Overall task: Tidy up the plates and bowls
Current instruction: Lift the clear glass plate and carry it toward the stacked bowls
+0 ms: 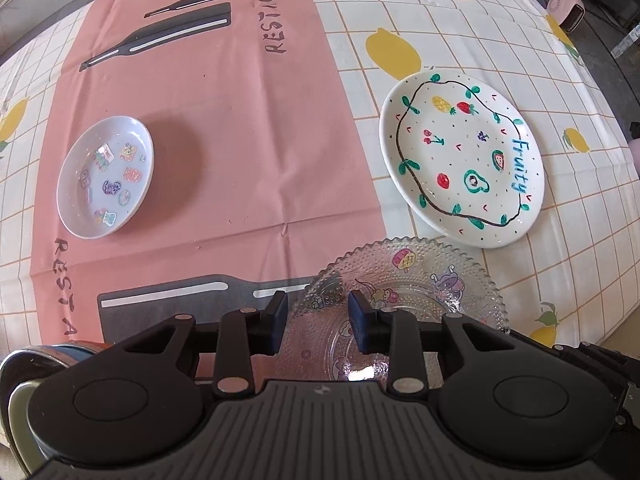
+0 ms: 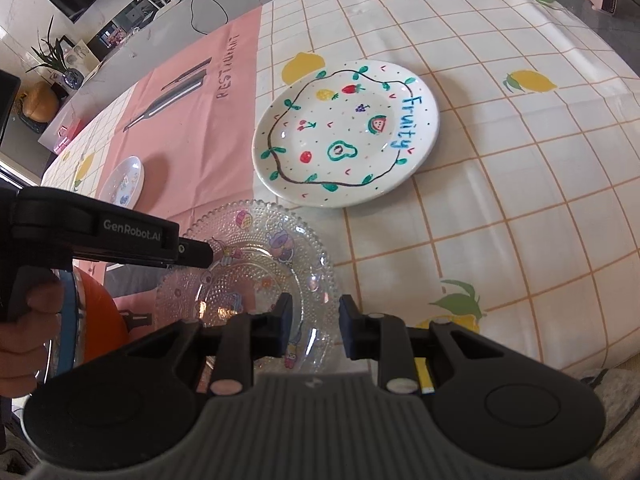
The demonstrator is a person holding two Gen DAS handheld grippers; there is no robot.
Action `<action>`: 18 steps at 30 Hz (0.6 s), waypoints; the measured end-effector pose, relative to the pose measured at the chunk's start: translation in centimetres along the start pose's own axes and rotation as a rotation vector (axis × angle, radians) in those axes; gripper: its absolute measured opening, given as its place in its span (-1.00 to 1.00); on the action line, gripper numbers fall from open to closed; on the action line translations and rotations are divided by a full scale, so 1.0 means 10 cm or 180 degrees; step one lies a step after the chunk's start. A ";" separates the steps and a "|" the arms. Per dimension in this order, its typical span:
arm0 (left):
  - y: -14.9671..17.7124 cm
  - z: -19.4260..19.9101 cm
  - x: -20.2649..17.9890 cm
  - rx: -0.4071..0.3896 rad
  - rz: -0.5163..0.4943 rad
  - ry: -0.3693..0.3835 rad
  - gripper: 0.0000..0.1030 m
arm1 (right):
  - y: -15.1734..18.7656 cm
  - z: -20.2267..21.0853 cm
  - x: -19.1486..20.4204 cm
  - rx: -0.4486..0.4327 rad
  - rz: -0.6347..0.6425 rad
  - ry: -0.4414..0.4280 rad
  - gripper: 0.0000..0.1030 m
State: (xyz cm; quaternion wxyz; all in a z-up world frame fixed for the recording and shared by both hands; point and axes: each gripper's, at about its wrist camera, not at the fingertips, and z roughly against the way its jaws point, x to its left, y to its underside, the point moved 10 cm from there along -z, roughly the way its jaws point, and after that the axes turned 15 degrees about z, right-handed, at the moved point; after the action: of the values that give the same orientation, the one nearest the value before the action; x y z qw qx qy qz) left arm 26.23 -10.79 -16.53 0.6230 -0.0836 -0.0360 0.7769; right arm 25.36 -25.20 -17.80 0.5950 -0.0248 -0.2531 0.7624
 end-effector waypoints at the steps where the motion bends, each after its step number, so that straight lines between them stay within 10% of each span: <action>1: 0.01 0.02 0.01 -0.0014 -0.0004 -0.0035 -0.28 | 0.00 0.01 0.02 -0.0007 0.0007 -0.0013 -0.51; 18: 0.07 0.26 0.12 -0.0160 -0.0068 -0.0216 -0.29 | 0.08 0.00 0.27 0.0079 0.0120 -0.0131 -0.51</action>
State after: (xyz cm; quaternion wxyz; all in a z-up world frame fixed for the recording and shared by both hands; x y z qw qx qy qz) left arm 24.83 -9.61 -14.22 0.6273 -0.0725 -0.0776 0.7715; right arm 23.90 -22.84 -17.41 0.5754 -0.0065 -0.2553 0.7770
